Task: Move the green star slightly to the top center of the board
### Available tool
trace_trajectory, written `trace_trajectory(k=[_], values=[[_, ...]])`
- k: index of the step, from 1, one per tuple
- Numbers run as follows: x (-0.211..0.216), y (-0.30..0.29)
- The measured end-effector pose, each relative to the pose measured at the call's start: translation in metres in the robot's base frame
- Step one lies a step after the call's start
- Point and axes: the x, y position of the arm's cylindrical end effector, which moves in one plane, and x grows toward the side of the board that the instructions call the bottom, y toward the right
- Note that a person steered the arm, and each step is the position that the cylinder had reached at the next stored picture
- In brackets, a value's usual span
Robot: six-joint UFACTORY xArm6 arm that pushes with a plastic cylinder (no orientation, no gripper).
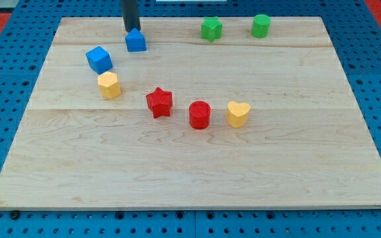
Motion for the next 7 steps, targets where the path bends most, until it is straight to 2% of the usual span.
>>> trace_trajectory(k=[1,3,6,7], values=[[-0.012,0.009],[-0.043,0.113],[-0.040,0.213],[-0.026,0.200]])
